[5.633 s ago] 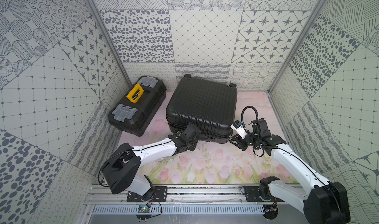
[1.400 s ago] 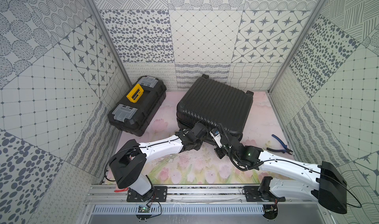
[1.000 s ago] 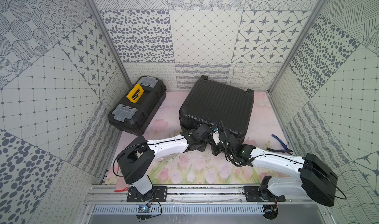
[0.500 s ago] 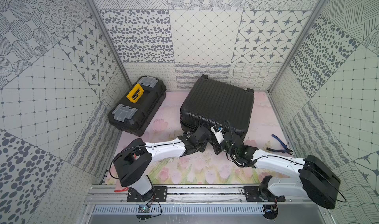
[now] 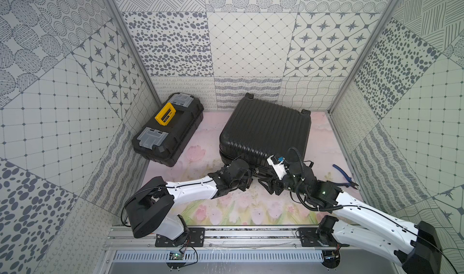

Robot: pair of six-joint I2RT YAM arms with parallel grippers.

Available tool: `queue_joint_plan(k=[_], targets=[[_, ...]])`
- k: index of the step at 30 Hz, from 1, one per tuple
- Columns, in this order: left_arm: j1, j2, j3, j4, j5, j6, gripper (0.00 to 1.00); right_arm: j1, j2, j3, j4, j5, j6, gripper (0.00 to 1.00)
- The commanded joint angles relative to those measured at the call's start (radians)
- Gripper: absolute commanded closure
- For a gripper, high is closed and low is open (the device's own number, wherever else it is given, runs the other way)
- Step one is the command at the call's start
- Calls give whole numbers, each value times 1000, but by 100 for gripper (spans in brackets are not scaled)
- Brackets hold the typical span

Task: Close the suitcase zippers
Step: Place the suitcase at the center of the board, then adjust the suitcase at the center of the board.

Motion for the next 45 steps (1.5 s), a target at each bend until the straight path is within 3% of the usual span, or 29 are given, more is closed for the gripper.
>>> queue_joint_plan(k=[1, 5, 10, 16, 21, 27, 33, 41, 45], targets=[[13, -135, -78, 85, -28, 72, 37, -44, -30, 123, -160, -86, 32, 22], [40, -340, -79, -230, -61, 226, 26, -116, -24, 239, -274, -155, 44, 19], [164, -478, 162, -777, -88, 700, 17, -236, 6, 386, -425, -196, 23, 15], [357, -270, 546, -944, -10, 1246, 16, -504, 100, 522, -487, -260, 18, 13], [464, -41, 774, -902, 95, 1540, 13, -751, 155, 533, -454, -311, 83, 12], [558, 230, 1008, -925, 277, 1691, 12, -912, 262, 538, -396, -389, 126, 11], [598, 404, 1112, -930, 428, 1736, 12, -941, 356, 528, -386, -402, 95, 10], [600, 537, 1164, -958, 581, 1717, 10, -945, 448, 515, -320, -522, 82, 9], [598, 546, 1146, -1016, 637, 1706, 12, -952, 499, 545, -369, -508, 36, 8]])
